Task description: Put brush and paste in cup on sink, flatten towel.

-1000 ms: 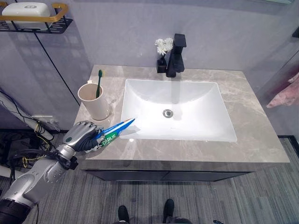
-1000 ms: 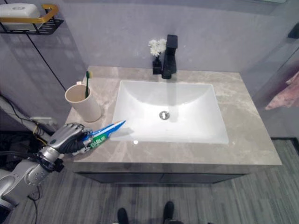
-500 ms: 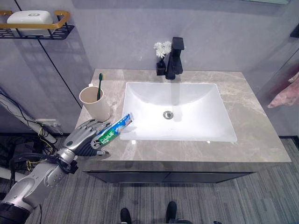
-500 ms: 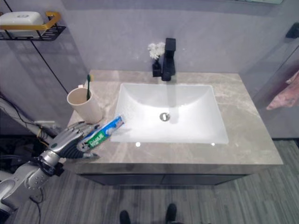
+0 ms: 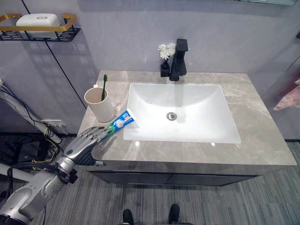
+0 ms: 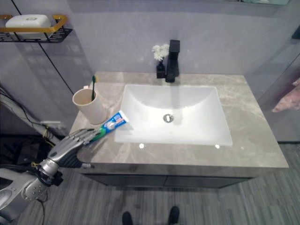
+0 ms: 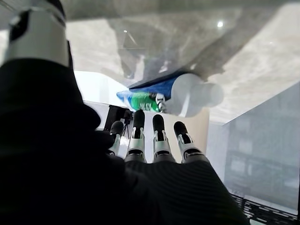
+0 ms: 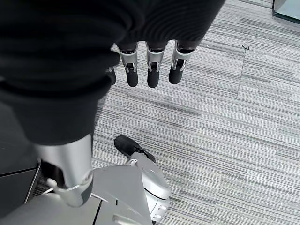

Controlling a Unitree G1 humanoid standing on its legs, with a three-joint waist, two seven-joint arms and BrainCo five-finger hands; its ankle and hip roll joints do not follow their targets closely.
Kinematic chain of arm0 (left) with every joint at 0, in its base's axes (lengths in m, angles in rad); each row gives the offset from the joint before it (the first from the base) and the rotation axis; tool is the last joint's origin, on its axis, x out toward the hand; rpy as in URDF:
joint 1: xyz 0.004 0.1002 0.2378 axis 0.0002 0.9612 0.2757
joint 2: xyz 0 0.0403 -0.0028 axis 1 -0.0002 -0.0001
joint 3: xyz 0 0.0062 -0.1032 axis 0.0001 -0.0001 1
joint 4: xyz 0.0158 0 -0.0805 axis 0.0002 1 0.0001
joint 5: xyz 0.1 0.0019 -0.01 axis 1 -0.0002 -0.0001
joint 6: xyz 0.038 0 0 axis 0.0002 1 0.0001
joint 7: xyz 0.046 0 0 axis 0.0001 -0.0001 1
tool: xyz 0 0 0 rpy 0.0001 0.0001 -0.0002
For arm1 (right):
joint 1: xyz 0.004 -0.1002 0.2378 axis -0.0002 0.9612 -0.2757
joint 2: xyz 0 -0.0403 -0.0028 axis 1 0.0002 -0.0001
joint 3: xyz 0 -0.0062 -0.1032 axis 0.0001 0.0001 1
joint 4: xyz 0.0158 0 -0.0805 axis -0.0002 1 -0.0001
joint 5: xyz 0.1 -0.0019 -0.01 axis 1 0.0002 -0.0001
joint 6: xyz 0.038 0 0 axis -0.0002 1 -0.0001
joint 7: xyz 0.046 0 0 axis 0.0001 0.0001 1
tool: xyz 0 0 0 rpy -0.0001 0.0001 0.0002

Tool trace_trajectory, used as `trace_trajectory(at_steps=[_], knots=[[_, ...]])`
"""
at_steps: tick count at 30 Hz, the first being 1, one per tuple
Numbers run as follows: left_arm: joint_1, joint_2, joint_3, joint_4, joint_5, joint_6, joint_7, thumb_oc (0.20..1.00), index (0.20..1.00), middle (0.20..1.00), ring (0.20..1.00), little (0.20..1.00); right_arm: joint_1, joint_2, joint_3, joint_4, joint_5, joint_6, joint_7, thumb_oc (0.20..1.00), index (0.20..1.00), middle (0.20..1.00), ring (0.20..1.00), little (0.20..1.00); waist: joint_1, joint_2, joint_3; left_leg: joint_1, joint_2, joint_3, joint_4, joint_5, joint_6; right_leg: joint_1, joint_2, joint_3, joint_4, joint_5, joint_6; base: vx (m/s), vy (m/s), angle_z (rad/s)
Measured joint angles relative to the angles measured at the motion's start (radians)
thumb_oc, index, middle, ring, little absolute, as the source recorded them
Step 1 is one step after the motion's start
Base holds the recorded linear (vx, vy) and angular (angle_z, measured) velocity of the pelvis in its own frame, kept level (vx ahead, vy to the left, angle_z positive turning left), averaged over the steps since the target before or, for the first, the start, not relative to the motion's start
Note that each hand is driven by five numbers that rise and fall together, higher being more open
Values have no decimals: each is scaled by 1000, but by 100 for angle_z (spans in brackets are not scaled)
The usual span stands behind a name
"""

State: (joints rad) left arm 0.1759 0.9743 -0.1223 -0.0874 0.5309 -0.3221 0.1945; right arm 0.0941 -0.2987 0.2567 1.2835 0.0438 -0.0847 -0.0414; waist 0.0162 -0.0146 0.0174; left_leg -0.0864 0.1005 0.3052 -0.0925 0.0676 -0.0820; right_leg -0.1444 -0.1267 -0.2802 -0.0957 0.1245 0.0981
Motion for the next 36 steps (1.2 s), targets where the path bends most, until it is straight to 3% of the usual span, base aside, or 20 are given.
trace_trajectory(at_steps=[9, 20, 36], knots=[[11, -39, 73, 40, 39, 27, 69, 1000, 1000, 1000, 1000, 1000, 10, 0, -1, 18, -1, 0, -1, 1000, 1000, 1000, 1000, 1000, 1, 1, 2, -2, 0, 1, 0, 0, 0, -2, 0, 0, 0, 0, 0, 0, 0, 0], [-8, -40, 78, 37, 41, 29, 107, 1000, 1000, 1000, 1000, 1000, 11, 0, -1, 19, -2, 0, -1, 1000, 1000, 1000, 1000, 1000, -1, -19, 14, -5, 0, 2, -3, -2, 1, -6, 0, 1, 0, -2, 2, 0, 0, 0], [-96, -88, 67, 112, 26, 42, 136, 1000, 1000, 1000, 1000, 1000, 9, 3, -14, 19, -2, -1, -11, 1000, 1000, 1000, 1000, 1000, -3, -21, 37, -21, 0, 0, 0, -2, 1, -22, 0, -1, 0, -3, 3, 11, 2, 0]])
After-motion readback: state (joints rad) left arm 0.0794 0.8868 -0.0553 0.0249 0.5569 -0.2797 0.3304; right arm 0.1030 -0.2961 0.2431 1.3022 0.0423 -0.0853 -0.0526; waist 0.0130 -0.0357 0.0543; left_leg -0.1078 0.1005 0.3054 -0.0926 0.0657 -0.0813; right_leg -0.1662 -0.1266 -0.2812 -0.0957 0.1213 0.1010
